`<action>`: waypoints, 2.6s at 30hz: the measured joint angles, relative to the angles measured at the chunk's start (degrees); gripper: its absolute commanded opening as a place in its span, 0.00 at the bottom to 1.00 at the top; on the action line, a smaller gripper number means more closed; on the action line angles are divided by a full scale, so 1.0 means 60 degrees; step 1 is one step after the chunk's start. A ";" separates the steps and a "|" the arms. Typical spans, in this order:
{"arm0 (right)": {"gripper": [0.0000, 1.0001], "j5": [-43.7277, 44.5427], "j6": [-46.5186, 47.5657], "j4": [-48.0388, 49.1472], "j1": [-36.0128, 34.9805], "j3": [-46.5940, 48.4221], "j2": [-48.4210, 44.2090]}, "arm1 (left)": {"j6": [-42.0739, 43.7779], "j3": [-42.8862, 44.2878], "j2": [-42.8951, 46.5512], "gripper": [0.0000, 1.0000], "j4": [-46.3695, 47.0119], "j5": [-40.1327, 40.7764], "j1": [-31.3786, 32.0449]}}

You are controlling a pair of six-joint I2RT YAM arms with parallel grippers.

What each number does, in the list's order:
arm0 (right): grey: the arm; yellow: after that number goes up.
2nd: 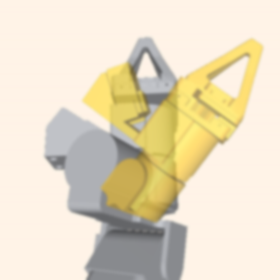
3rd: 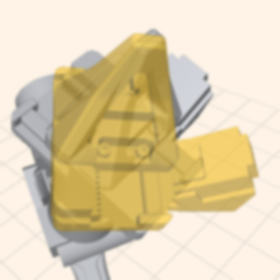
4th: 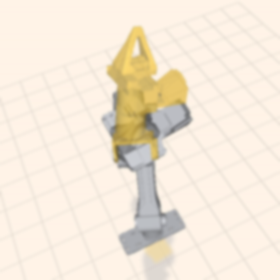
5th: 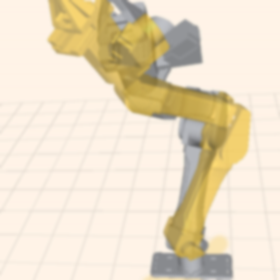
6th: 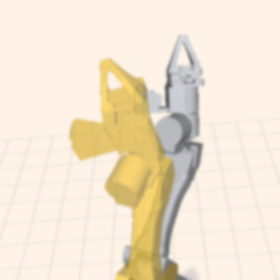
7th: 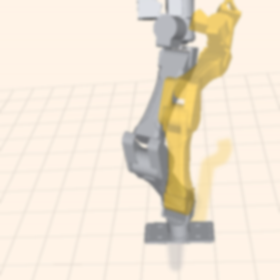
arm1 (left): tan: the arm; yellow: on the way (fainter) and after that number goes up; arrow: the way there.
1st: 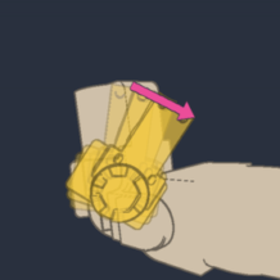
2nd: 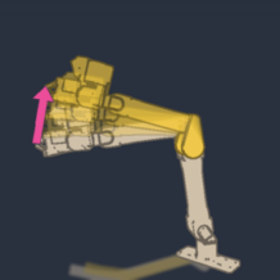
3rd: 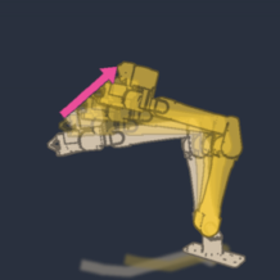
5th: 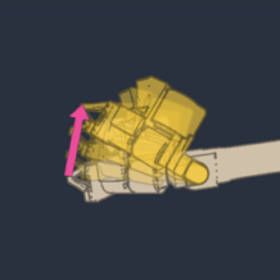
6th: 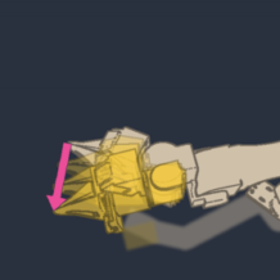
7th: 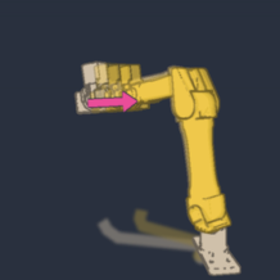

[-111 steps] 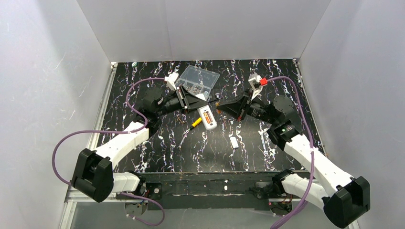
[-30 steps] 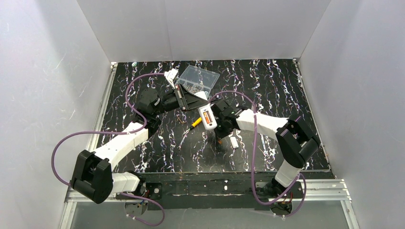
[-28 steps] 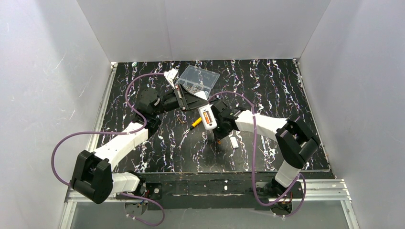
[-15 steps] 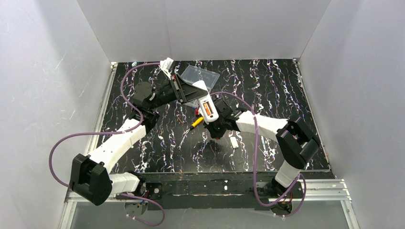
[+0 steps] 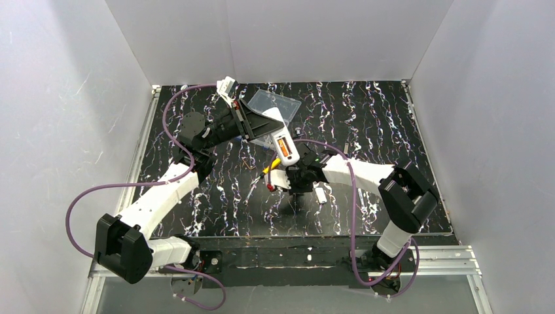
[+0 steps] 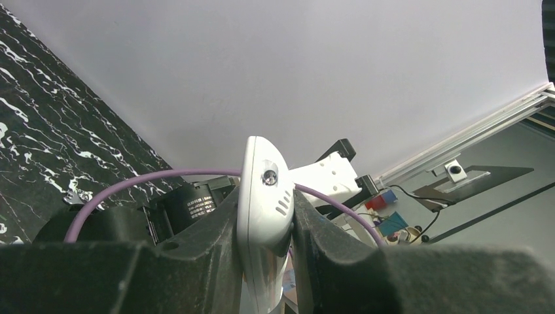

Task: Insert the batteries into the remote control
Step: Place the battery at the center of the board, then pick up the battery from the center of the board.

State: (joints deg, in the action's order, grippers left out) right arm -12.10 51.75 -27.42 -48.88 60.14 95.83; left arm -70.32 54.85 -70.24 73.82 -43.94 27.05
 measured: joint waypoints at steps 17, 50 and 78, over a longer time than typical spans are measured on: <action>0.49 0.1464 0.1982 0.1173 -0.0430 -0.0616 0.0168 | 0.0004 0.0000 0.0000 0.00 -0.0004 0.0080 0.0000; 0.67 0.2543 -1.1544 0.2779 0.1406 0.0222 -0.1767 | -0.0324 0.0215 0.0000 0.00 0.0138 0.0335 0.0000; 0.65 0.3053 -2.1879 -0.1789 0.2069 0.0441 -0.1013 | -0.0204 0.0029 0.0277 0.00 -0.0127 0.0503 0.0000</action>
State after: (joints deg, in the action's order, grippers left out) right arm 6.22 -79.53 -38.15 -36.47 62.78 89.76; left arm -71.55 55.02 -68.58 73.06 -40.93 27.05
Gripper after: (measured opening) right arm 0.654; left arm 0.258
